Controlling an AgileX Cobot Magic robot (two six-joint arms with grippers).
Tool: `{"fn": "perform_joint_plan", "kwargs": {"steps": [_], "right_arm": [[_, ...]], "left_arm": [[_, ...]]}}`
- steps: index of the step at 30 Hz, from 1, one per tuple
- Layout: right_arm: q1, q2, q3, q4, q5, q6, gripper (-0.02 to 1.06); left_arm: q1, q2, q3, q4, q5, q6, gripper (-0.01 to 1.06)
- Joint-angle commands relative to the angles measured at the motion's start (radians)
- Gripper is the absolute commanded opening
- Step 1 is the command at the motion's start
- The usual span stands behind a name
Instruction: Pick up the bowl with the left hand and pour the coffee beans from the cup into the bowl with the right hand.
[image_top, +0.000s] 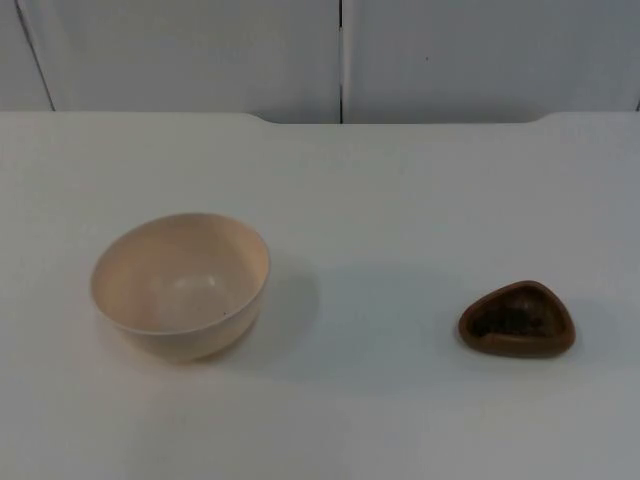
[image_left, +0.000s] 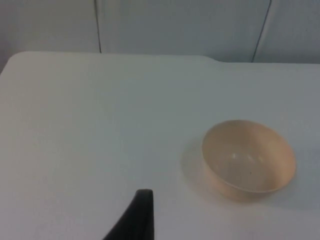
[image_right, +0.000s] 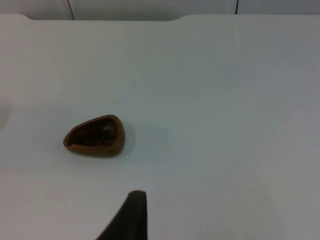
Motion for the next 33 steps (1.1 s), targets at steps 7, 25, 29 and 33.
{"fn": "perform_joint_plan", "kwargs": {"steps": [7, 25, 29, 33], "right_arm": [[-0.005, -0.004, 0.003, -0.002, -0.004, -0.003, 1.05], [-0.005, -0.004, 0.003, -0.002, -0.004, -0.003, 1.05], [-0.005, -0.004, 0.003, -0.002, -0.004, -0.003, 1.05], [-0.005, -0.004, 0.003, -0.002, -0.004, -0.003, 1.05]], "left_arm": [[-0.003, 0.061, -0.007, -0.075, -0.039, 0.0, 1.05], [-0.003, 0.222, -0.007, -0.216, -0.214, 0.107, 1.05], [-0.003, 0.263, -0.007, -0.245, -0.232, 0.134, 1.05], [-0.003, 0.296, -0.007, -0.281, -0.245, 0.154, 1.05]]}}
